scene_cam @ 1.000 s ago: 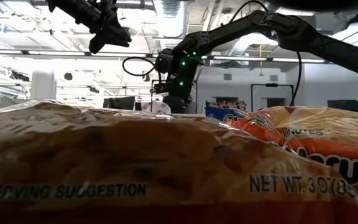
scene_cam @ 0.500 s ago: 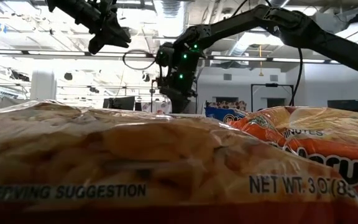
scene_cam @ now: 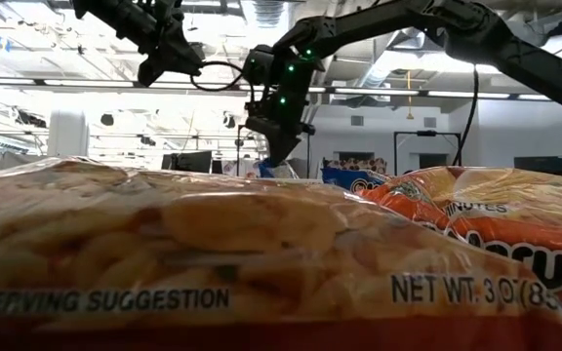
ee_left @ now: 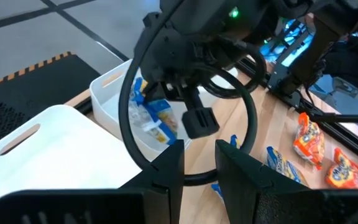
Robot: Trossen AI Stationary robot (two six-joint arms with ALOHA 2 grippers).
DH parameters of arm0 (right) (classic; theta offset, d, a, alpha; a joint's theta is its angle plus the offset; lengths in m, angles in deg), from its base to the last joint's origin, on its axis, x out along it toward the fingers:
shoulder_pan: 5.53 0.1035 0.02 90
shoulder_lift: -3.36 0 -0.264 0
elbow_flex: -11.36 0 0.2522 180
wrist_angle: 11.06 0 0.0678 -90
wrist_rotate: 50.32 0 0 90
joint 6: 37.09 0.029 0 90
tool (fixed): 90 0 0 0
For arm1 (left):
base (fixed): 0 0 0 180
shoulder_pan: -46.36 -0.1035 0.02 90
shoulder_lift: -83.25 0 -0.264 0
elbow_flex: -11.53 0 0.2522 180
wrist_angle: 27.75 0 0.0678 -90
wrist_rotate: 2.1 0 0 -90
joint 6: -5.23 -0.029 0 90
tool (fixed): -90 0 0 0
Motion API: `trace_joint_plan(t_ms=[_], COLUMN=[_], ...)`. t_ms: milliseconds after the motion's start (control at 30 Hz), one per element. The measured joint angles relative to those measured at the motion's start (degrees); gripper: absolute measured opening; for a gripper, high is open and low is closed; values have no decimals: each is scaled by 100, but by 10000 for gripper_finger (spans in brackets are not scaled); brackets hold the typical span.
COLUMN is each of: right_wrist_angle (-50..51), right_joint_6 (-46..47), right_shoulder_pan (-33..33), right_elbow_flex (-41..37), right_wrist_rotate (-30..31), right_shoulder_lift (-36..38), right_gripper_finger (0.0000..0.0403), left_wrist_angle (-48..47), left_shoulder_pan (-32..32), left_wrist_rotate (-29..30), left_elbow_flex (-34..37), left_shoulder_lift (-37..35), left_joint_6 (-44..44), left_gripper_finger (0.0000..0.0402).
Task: Sort Maruchan noodles
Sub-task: Put the top left blue noodle soup pack into the middle white bin
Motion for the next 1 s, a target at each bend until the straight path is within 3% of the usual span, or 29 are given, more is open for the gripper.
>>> trace_joint_plan(t_ms=[567, 1000], right_wrist_angle=[-71, -158], right_joint_6=[689, 495], right_shoulder_pan=[70, -59], right_elbow_flex=[7, 14], right_wrist_rotate=[1072, 1767], right_shoulder_lift=[135, 239], right_gripper_finger=[5, 5], left_wrist_angle=[-7, -81], left_shoulder_pan=[0, 0], left_wrist_rotate=[-16, -14], left_elbow_flex=[0, 0], left_shoulder_lift=[0, 0], left_joint_6=[-43, -62], left_gripper_finger=[77, 77])
